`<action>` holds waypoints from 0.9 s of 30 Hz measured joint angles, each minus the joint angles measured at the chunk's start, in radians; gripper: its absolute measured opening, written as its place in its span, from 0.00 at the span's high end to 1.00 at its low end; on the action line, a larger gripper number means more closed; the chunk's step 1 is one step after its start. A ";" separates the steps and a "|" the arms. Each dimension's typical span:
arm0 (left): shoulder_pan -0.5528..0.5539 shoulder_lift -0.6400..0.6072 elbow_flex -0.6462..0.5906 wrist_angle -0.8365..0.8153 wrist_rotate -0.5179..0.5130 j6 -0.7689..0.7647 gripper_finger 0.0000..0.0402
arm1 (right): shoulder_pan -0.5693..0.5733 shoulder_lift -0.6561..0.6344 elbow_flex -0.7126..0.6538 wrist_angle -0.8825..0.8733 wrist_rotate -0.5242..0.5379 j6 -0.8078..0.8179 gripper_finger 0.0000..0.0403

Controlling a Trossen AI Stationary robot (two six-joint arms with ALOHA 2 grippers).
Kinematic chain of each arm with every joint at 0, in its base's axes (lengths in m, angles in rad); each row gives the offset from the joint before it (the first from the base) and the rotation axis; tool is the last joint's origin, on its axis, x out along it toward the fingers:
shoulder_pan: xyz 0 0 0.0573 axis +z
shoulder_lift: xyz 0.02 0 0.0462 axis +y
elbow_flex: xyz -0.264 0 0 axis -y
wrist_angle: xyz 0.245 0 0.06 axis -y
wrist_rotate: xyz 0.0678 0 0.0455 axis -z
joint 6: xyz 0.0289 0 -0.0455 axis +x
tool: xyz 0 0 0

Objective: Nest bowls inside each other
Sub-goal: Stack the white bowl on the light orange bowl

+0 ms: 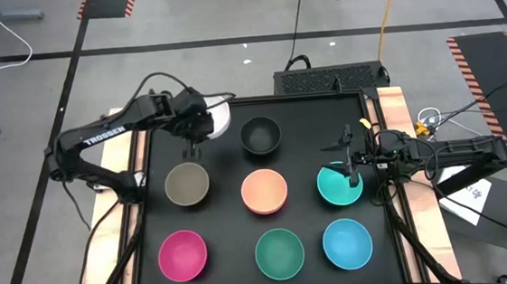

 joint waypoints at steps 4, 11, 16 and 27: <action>-0.064 0.023 0.071 -0.052 0.000 -0.029 0.99 | 0.000 0.000 0.000 0.001 0.000 0.000 0.41; -0.168 0.123 0.190 -0.194 -0.078 -0.082 0.99 | 0.000 0.000 0.000 0.008 0.000 0.002 0.41; -0.261 0.183 0.236 -0.193 -0.107 -0.074 0.99 | 0.000 0.000 0.000 0.008 0.000 0.003 0.41; -0.372 0.229 0.395 -0.105 0.007 -0.035 0.99 | 0.000 0.000 0.000 0.008 0.000 0.006 0.41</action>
